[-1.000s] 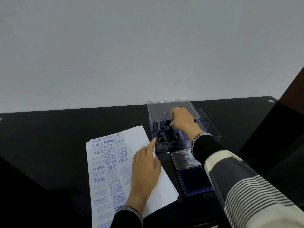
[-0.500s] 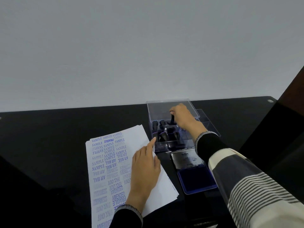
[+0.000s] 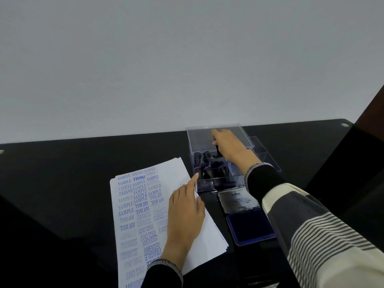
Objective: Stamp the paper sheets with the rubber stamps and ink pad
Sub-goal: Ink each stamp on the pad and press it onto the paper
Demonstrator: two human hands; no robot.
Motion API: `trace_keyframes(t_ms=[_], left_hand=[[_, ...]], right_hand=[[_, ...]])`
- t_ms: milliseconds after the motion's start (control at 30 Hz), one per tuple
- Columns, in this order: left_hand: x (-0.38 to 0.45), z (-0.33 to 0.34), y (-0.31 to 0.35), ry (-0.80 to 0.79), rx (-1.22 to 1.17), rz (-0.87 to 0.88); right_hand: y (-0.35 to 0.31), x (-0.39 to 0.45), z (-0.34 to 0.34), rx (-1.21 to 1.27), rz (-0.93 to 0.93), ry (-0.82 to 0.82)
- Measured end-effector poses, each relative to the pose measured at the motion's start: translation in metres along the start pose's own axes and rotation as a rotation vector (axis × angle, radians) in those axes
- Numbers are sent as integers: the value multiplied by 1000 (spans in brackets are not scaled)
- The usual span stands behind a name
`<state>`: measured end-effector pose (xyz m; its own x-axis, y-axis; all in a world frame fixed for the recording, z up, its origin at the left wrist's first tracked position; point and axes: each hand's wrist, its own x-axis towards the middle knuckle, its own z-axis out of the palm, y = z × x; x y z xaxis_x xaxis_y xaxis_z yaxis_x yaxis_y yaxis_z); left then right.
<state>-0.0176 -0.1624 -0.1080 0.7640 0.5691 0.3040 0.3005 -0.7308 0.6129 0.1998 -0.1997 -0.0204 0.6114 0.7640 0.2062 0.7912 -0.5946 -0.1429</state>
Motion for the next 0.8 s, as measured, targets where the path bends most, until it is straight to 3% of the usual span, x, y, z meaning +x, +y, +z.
trace_keyframes(t_ms=[167,367,800], left_hand=[[0,1,-1,-1,6,-5],[1,2,-1,-5,16,-21],[1,3,-1,-8,25,-25]], right_hand=[[-6,-1,7,-79,80,-87],[-18,-2,14,-154,216,-74],[-7,3,14,-99,223,-114]])
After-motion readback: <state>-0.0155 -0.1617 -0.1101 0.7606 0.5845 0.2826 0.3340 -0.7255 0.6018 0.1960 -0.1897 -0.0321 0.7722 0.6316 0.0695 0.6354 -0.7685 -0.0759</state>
